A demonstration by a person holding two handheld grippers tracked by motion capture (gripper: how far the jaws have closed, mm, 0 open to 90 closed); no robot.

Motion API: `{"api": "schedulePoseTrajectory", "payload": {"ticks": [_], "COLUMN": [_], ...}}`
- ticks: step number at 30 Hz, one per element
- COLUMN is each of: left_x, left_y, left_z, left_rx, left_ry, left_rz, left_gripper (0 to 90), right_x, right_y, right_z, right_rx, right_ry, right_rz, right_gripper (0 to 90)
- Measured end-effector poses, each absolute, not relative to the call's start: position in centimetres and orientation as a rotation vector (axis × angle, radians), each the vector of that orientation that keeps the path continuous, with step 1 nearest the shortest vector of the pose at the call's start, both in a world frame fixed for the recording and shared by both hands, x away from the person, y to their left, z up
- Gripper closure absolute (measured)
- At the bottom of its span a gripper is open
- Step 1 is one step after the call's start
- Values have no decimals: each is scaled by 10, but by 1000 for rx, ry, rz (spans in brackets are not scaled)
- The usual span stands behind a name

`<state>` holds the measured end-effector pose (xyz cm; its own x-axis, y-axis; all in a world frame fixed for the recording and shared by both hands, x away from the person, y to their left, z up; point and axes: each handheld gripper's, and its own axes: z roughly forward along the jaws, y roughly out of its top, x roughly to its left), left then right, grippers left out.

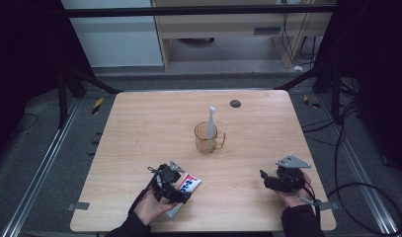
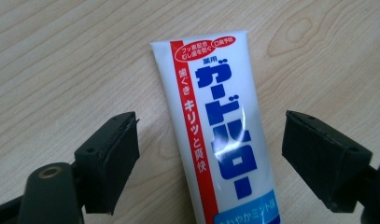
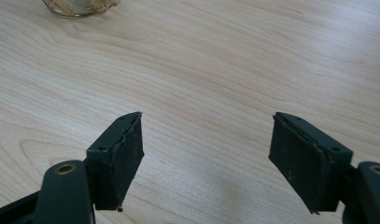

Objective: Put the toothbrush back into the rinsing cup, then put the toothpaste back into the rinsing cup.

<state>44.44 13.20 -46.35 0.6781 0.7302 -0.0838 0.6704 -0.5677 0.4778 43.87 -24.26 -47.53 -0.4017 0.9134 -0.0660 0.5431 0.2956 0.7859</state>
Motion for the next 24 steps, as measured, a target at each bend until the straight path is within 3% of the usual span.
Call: {"api": "schedulePoseTrajectory", "payload": {"ticks": [24], "left_x": [454], "left_y": [118], "left_z": [-477], "left_rx": [2447], "left_ry": [1118], "left_rz": [203], "left_gripper": [258], "right_x": [442], "right_y": [-242], "right_z": [-477], "right_rx": [1291], "right_ry": [2073], "right_rz": [935], "right_gripper": [252]}}
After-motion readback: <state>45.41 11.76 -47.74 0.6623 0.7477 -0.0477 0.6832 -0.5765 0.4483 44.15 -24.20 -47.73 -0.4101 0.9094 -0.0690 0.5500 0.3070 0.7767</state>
